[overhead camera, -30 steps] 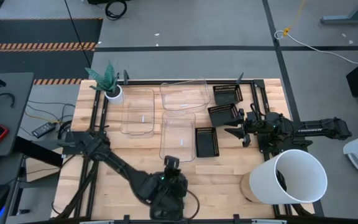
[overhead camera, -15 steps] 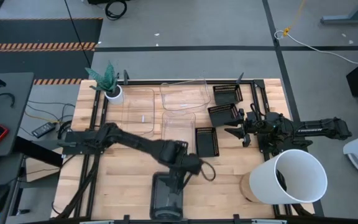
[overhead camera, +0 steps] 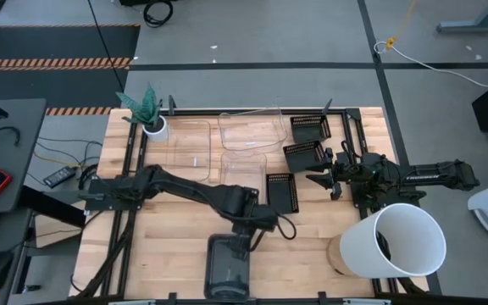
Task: Stack baskets by color
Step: Stack the bottom transparent bin on top of the left transparent bin
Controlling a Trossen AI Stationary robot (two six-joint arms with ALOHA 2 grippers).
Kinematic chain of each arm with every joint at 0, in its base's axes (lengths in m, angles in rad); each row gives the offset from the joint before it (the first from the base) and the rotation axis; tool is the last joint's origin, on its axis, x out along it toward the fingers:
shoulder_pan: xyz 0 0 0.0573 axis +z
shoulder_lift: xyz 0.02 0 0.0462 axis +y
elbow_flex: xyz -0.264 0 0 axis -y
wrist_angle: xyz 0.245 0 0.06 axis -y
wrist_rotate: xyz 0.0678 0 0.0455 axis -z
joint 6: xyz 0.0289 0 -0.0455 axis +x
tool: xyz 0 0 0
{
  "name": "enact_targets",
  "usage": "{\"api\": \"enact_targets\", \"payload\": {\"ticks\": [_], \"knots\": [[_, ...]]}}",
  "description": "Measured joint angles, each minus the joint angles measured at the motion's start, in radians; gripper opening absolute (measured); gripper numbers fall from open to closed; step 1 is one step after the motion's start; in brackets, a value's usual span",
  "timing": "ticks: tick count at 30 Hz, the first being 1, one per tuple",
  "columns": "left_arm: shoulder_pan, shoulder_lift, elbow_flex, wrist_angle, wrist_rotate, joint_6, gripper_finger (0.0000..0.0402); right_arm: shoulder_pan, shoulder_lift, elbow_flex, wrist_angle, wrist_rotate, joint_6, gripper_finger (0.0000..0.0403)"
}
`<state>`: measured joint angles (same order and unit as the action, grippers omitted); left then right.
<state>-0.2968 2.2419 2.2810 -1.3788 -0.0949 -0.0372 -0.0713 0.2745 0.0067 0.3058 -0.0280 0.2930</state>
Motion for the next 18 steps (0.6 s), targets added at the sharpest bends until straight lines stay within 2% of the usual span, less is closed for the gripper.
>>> {"api": "enact_targets", "payload": {"ticks": [2, 4, 11, 18], "knots": [[0.007, 0.012, 0.000, 0.005, -0.046, 0.000, 0.0120, 0.000, 0.000, 0.000, 0.000, 0.000, 0.000, 0.0165], [0.023, 0.017, 0.000, 0.005, -0.049, -0.002, 0.0127, 0.000, 0.000, 0.000, 0.000, 0.000, 0.000, 0.0165], [0.059, 0.017, -0.071, 0.046, 0.043, -0.038, 0.0156, 0.000, 0.000, 0.000, 0.000, 0.000, 0.000, 0.0165], [0.057, 0.016, -0.186, 0.122, 0.050, -0.066, 0.0175, 0.000, 0.000, 0.000, 0.001, 0.000, 0.000, 0.0165]]}}
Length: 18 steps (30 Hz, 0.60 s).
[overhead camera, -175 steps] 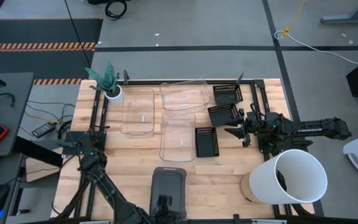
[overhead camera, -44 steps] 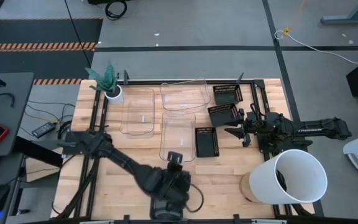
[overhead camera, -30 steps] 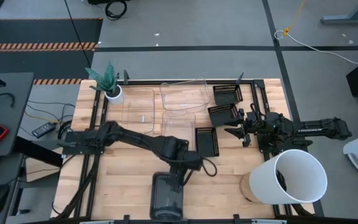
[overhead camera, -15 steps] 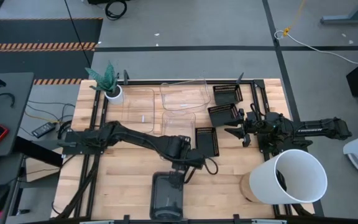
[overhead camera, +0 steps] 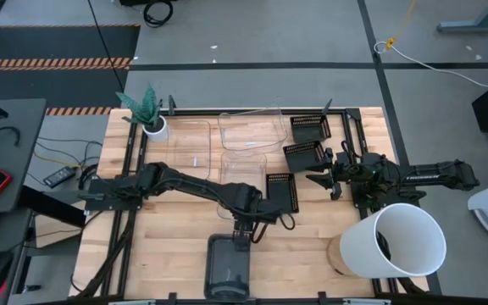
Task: Stack baskets by color
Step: Stack the bottom transparent bin on top of the left transparent bin
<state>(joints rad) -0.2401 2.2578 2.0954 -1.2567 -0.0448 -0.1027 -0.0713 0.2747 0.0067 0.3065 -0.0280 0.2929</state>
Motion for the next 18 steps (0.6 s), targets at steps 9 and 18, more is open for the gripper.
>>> {"api": "enact_targets", "payload": {"ticks": [9, 18], "knots": [[0.001, 0.000, -0.010, -0.006, -0.001, -0.024, 0.0166, 0.000, 0.000, 0.000, 0.007, 0.000, 0.000, 0.0165], [0.000, 0.000, -0.010, 0.015, -0.003, -0.058, 0.0132, 0.000, 0.000, 0.000, 0.007, 0.000, 0.000, 0.0165]]}}
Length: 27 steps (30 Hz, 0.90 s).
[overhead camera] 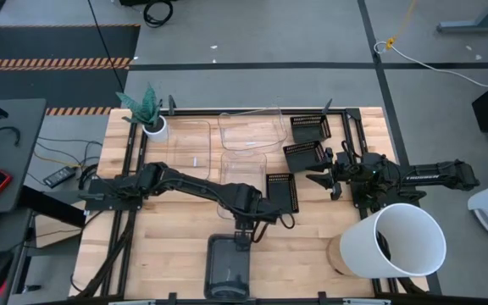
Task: Stack baskets by color
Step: Stack the bottom transparent bin on top of the left transparent bin
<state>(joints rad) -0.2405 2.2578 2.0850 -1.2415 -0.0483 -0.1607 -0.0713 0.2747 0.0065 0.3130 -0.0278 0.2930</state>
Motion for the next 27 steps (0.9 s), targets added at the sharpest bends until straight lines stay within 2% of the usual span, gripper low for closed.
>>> {"api": "enact_targets", "payload": {"ticks": [9, 18, 27], "knots": [[-0.014, 0.000, 0.000, 0.015, -0.057, -0.012, 0.0094, 0.000, 0.000, 0.000, 0.000, 0.000, 0.000, 0.0165], [-0.023, 0.000, 0.000, 0.009, -0.068, -0.015, 0.0015, 0.000, 0.000, 0.000, 0.000, 0.000, 0.000, 0.0165], [-0.053, -0.006, 0.000, -0.073, -0.152, -0.043, 0.0007, 0.000, 0.000, 0.000, 0.000, 0.000, 0.000, 0.0165]]}}
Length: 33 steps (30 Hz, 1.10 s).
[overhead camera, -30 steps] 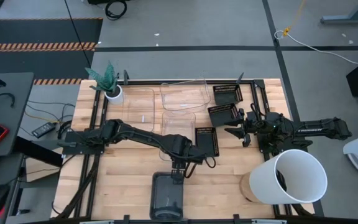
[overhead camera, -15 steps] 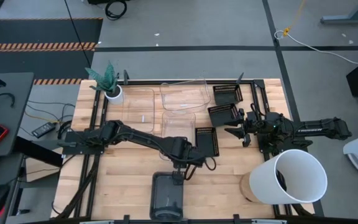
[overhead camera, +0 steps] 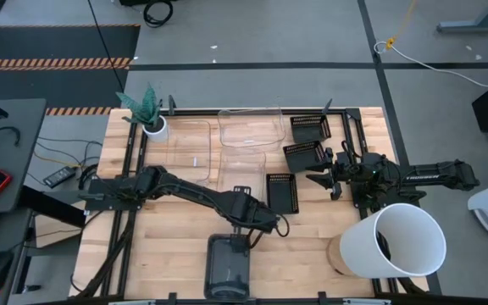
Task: Stack baskets by color
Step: Stack the bottom transparent bin on top of the left transparent bin
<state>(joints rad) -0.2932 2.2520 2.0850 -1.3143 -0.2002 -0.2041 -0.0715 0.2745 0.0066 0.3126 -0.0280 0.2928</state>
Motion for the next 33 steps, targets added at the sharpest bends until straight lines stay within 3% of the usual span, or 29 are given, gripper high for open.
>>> {"api": "enact_targets", "payload": {"ticks": [18, 27, 33], "knots": [[-0.059, -0.008, 0.165, -0.142, -0.144, -0.025, 0.0007, 0.000, 0.000, 0.000, 0.000, 0.000, 0.000, 0.0165], [-0.072, -0.008, 0.272, -0.254, -0.165, -0.060, 0.0007, 0.000, 0.000, 0.000, 0.000, 0.000, 0.000, 0.0165], [-0.074, -0.031, 0.269, -0.258, -0.167, -0.082, 0.0007, 0.000, 0.000, 0.000, 0.000, 0.000, 0.000, 0.0165]]}}
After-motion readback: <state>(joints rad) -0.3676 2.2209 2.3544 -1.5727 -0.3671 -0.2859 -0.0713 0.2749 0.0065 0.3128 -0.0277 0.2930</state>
